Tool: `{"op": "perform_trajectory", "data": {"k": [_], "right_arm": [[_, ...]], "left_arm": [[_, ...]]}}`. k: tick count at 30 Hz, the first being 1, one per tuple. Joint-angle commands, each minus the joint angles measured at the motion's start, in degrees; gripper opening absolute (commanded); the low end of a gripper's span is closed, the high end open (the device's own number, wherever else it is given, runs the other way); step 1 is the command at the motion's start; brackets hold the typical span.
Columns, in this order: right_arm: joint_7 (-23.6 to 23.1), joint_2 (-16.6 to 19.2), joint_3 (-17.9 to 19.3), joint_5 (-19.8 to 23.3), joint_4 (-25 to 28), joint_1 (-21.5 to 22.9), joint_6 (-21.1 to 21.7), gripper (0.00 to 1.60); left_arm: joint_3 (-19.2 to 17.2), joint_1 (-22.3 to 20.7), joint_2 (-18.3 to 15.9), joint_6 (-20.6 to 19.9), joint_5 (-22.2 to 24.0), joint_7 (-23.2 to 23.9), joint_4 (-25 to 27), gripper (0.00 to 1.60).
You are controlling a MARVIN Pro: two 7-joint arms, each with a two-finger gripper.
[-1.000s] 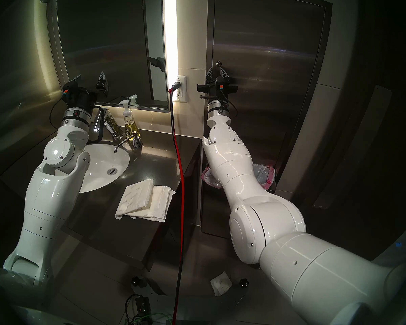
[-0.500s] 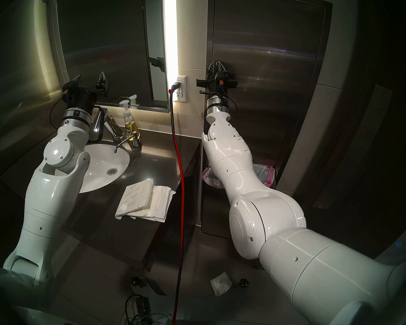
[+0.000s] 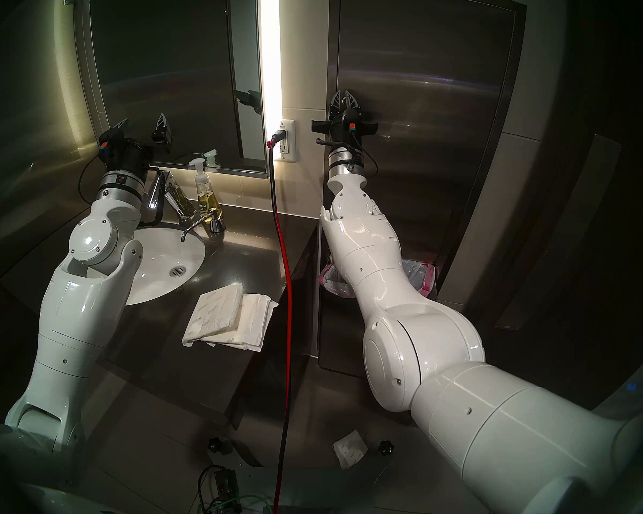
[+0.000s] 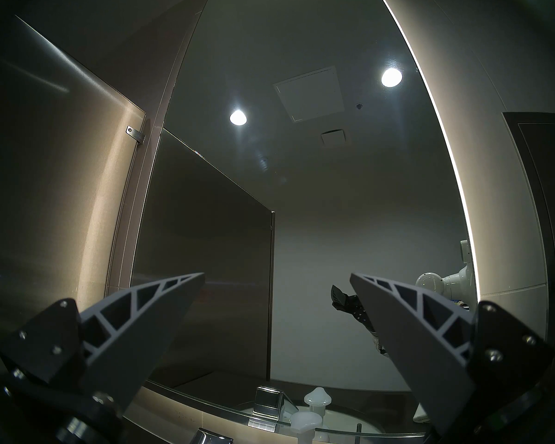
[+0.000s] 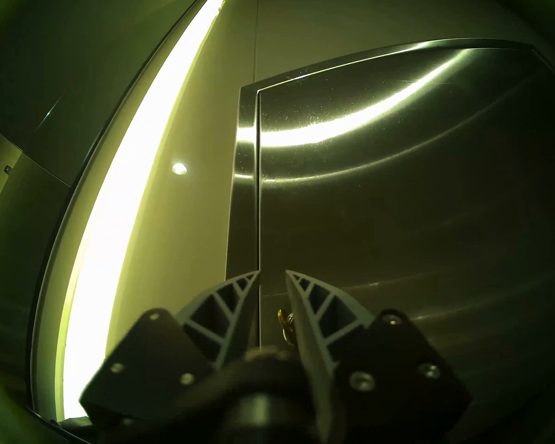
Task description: Twist key and open towel dispenser
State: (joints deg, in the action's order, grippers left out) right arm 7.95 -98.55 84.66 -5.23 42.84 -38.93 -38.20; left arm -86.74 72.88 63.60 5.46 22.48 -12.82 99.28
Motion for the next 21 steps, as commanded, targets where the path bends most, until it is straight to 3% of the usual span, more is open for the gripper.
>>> {"op": "perform_trajectory", "data": {"k": [1, 6, 7, 8, 21], "right_arm": [[-0.4, 0.2, 0.0, 0.1, 2.9, -1.1, 1.0, 0.97], [-0.4, 0.3, 0.1, 0.1, 3.1, -1.4, 1.1, 0.88], [-0.4, 0.3, 0.2, 0.2, 3.0, -1.3, 1.1, 0.76], [-0.4, 0.4, 0.2, 0.2, 2.9, -1.2, 1.1, 0.75], [-0.5, 0.5, 1.1, 0.7, 0.9, 0.9, 0.1, 0.74]], "left_arm": [[0.1, -0.9, 0.1, 0.2, 0.1, 0.1, 0.4, 1.6], [0.1, -0.9, 0.1, 0.2, 0.1, 0.1, 0.4, 1.6], [0.1, -0.8, 0.1, 0.2, 0.1, 0.1, 0.4, 1.6], [0.1, -0.8, 0.1, 0.2, 0.1, 0.1, 0.4, 1.6], [0.1, -0.8, 0.1, 0.2, 0.1, 0.1, 0.4, 1.6]]}}
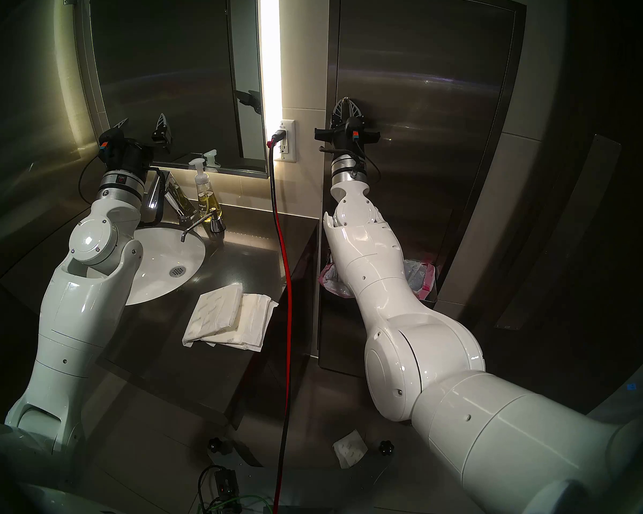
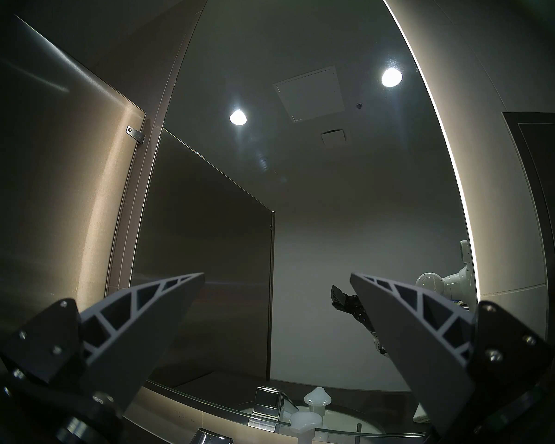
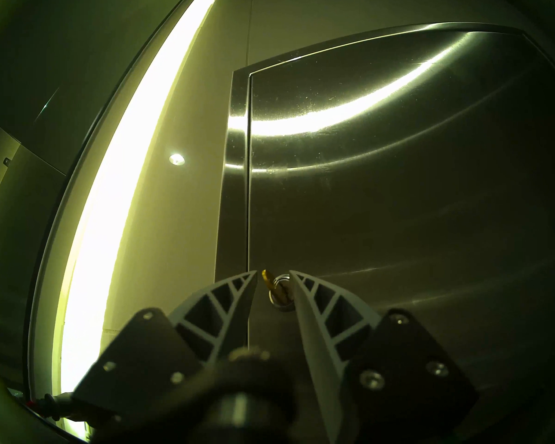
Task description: Twist key and open towel dispenser
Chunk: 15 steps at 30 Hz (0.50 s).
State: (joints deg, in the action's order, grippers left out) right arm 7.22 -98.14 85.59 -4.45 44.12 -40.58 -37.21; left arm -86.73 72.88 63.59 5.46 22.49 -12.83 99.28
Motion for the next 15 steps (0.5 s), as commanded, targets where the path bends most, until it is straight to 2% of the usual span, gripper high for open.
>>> {"op": "perform_trajectory", "data": {"k": [1, 3, 4, 5, 10, 13, 14, 15], "right_arm": [[0.2, 0.1, 0.2, 0.0, -0.6, 2.7, -1.0, 0.73], [0.1, 0.1, 0.4, 0.0, -0.9, 2.9, -1.3, 0.59], [0.1, 0.1, 0.4, 0.0, -0.9, 2.9, -1.3, 0.59], [0.0, 0.1, 0.4, 0.1, -1.1, 3.0, -1.4, 0.5], [-0.4, 0.1, 0.5, 0.3, -1.3, 3.0, -1.5, 0.51], [-0.4, 0.1, 0.6, 0.3, -1.2, 2.9, -1.5, 0.19], [-0.4, 0.0, 0.7, 0.4, -1.1, 2.8, -1.4, 0.0], [-0.5, 0.0, 0.7, 0.4, -1.0, 2.7, -1.4, 0.0]], "left_arm": [[0.1, -0.8, 0.1, 0.2, 0.1, 0.1, 0.4, 1.6], [0.1, -0.8, 0.1, 0.2, 0.1, 0.1, 0.4, 1.6], [0.1, -0.8, 0.1, 0.2, 0.1, 0.1, 0.4, 1.6], [0.1, -0.8, 0.1, 0.2, 0.1, 0.1, 0.4, 1.6], [0.1, -0.8, 0.1, 0.2, 0.1, 0.1, 0.4, 1.6], [0.1, -0.8, 0.1, 0.2, 0.1, 0.1, 0.4, 1.6], [0.1, -0.8, 0.1, 0.2, 0.1, 0.1, 0.4, 1.6], [0.1, -0.8, 0.1, 0.2, 0.1, 0.1, 0.4, 1.6]]}}
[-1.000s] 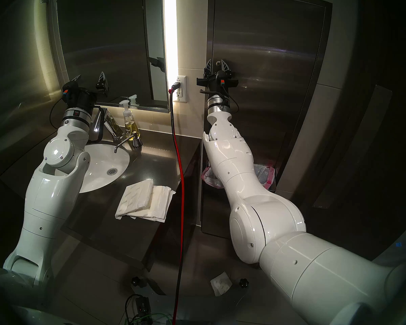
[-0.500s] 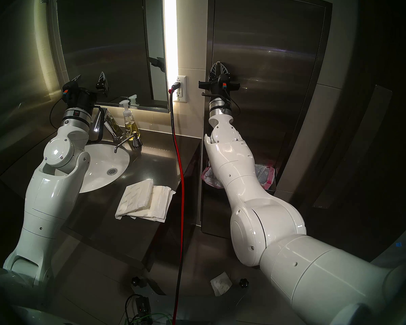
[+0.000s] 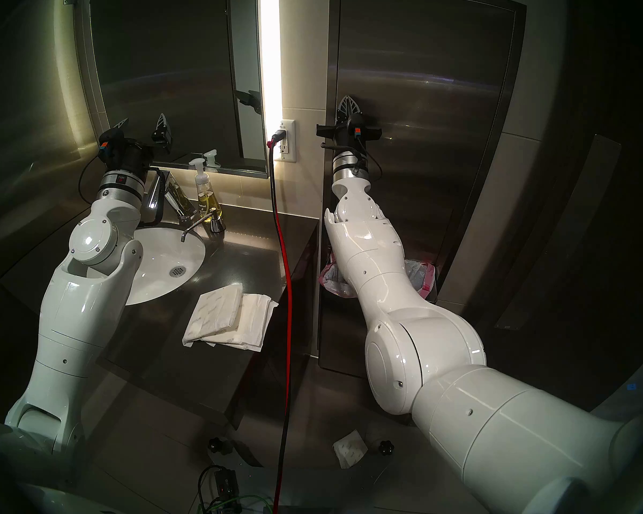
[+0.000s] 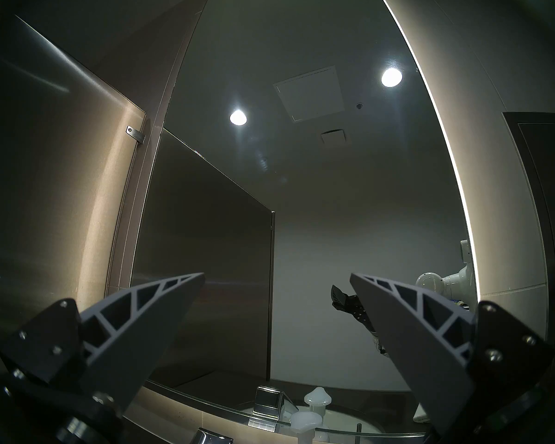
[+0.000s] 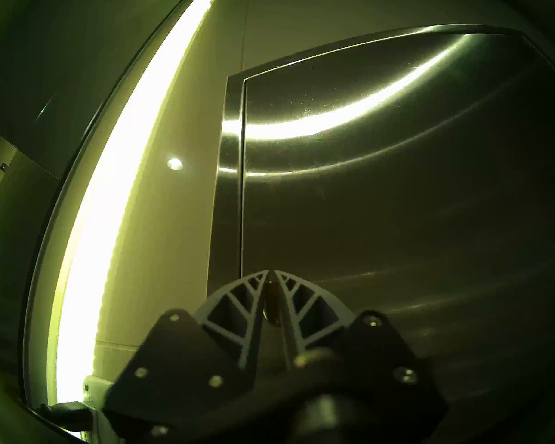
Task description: Twist key and open towel dispenser
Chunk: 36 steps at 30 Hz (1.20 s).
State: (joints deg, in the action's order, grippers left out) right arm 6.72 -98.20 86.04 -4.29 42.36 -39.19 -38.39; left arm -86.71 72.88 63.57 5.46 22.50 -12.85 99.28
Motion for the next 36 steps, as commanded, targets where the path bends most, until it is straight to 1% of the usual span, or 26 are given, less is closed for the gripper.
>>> {"op": "perform_trajectory", "data": {"k": [1, 2, 7, 8, 11, 16, 17, 22, 24, 25, 29, 30, 34, 35, 36], "right_arm": [[-0.1, 0.1, 0.3, 0.4, 0.9, 1.3, -0.2, 0.0], [-0.4, 0.0, 0.6, 1.0, 1.0, 1.2, -0.1, 0.0], [-0.4, 0.0, 0.9, 1.3, 1.8, 0.7, 0.3, 0.0], [-0.4, 0.0, 0.9, 1.3, 2.0, 0.6, 0.4, 0.19], [-0.6, 0.1, 0.9, 1.4, 2.2, 0.2, 0.5, 0.48], [-0.8, 0.2, 0.9, 1.5, 2.6, -0.1, 0.7, 0.5], [-0.8, 0.2, 0.9, 1.5, 2.7, -0.1, 0.8, 0.53], [-0.9, 0.2, 0.8, 1.7, 2.6, -0.2, 0.8, 0.39], [-1.1, 0.2, 0.7, 1.9, 2.6, -0.2, 0.8, 0.43], [-1.1, 0.2, 0.7, 1.9, 2.5, -0.2, 0.8, 0.53], [-1.5, 0.2, 0.6, 2.1, 2.5, -0.3, 1.0, 0.72], [-1.5, 0.2, 0.6, 2.1, 2.6, -0.4, 1.0, 0.8], [-2.1, 0.2, 0.3, 2.3, 3.1, -0.7, 1.0, 1.02], [-2.2, 0.2, 0.2, 2.3, 3.4, -0.8, 1.1, 1.14], [-2.2, 0.2, 0.1, 2.3, 3.5, -0.9, 1.1, 1.16]], "left_arm": [[0.1, -0.8, 0.1, 0.2, 0.1, 0.1, 0.4, 1.6], [0.1, -0.8, 0.1, 0.2, 0.1, 0.1, 0.4, 1.6], [0.1, -0.8, 0.1, 0.2, 0.1, 0.1, 0.4, 1.6], [0.1, -0.8, 0.1, 0.2, 0.1, 0.1, 0.4, 1.6], [0.1, -0.8, 0.1, 0.2, 0.1, 0.1, 0.4, 1.6], [0.1, -0.9, 0.1, 0.2, 0.1, 0.1, 0.4, 1.6], [0.1, -0.9, 0.1, 0.2, 0.1, 0.1, 0.4, 1.6], [0.1, -0.9, 0.1, 0.2, 0.1, 0.1, 0.4, 1.6], [0.1, -0.9, 0.1, 0.2, 0.1, 0.1, 0.4, 1.6], [0.1, -0.9, 0.1, 0.2, 0.1, 0.1, 0.4, 1.6], [0.1, -0.9, 0.1, 0.2, 0.1, 0.1, 0.4, 1.6], [0.1, -0.9, 0.1, 0.2, 0.1, 0.1, 0.4, 1.6], [0.1, -0.9, 0.1, 0.2, 0.1, 0.1, 0.4, 1.6], [0.1, -0.9, 0.1, 0.2, 0.1, 0.1, 0.4, 1.6], [0.1, -0.9, 0.1, 0.2, 0.1, 0.1, 0.4, 1.6]]}}
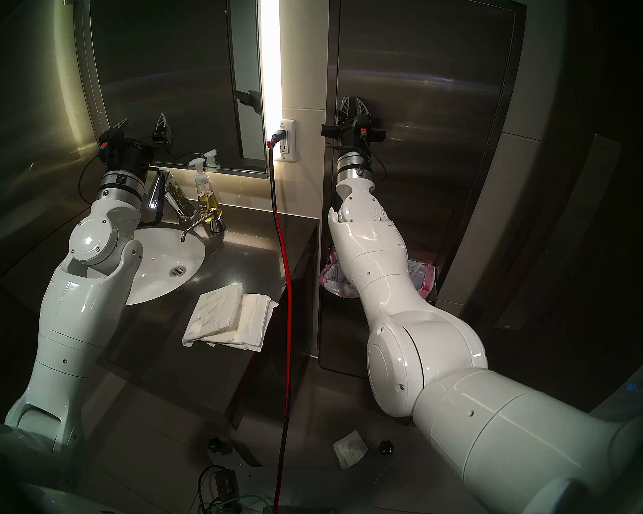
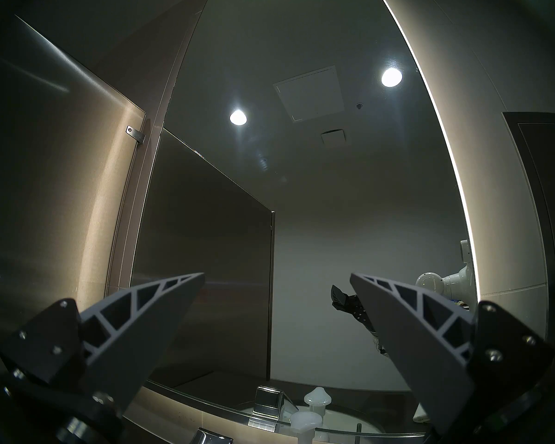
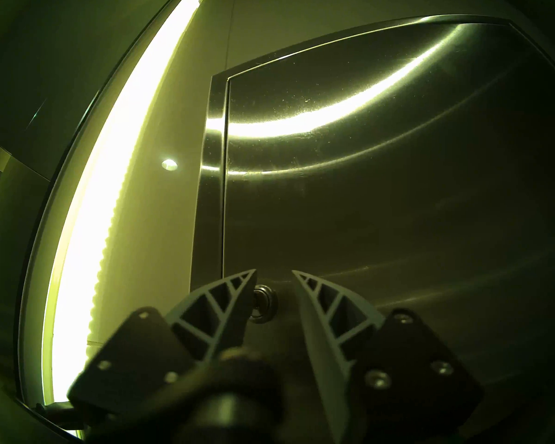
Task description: Twist key and open towel dispenser
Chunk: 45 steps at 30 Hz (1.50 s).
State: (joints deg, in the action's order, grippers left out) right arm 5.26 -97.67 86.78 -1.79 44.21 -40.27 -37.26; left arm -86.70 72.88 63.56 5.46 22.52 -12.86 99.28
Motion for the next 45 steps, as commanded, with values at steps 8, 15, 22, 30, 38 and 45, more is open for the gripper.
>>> {"op": "perform_trajectory", "data": {"k": [8, 15, 22, 30, 38, 45], "right_arm": [[-1.2, -0.2, -1.0, -0.1, 1.9, -0.3, 0.1, 1.16], [-1.0, -0.1, -1.2, -0.5, 1.4, -0.1, -0.2, 0.89], [-1.4, -0.1, -1.0, 0.0, 1.0, 0.5, -0.2, 0.77], [-1.4, 0.0, -0.4, 0.5, 0.1, 1.3, -0.4, 0.77], [-1.7, 0.0, -0.1, 0.7, -1.3, 2.4, -1.1, 0.72], [-1.9, -0.1, 0.0, 0.9, -2.7, 3.4, -1.7, 0.7]], "left_arm": [[0.1, -0.9, 0.1, 0.2, 0.1, 0.1, 0.4, 1.6], [0.1, -0.9, 0.1, 0.2, 0.1, 0.1, 0.4, 1.6], [0.1, -0.9, 0.1, 0.2, 0.1, 0.1, 0.4, 1.6], [0.1, -0.8, 0.1, 0.2, 0.1, 0.1, 0.4, 1.6], [0.1, -0.8, 0.1, 0.2, 0.1, 0.1, 0.4, 1.6], [0.1, -0.8, 0.1, 0.2, 0.1, 0.1, 0.4, 1.6]]}}
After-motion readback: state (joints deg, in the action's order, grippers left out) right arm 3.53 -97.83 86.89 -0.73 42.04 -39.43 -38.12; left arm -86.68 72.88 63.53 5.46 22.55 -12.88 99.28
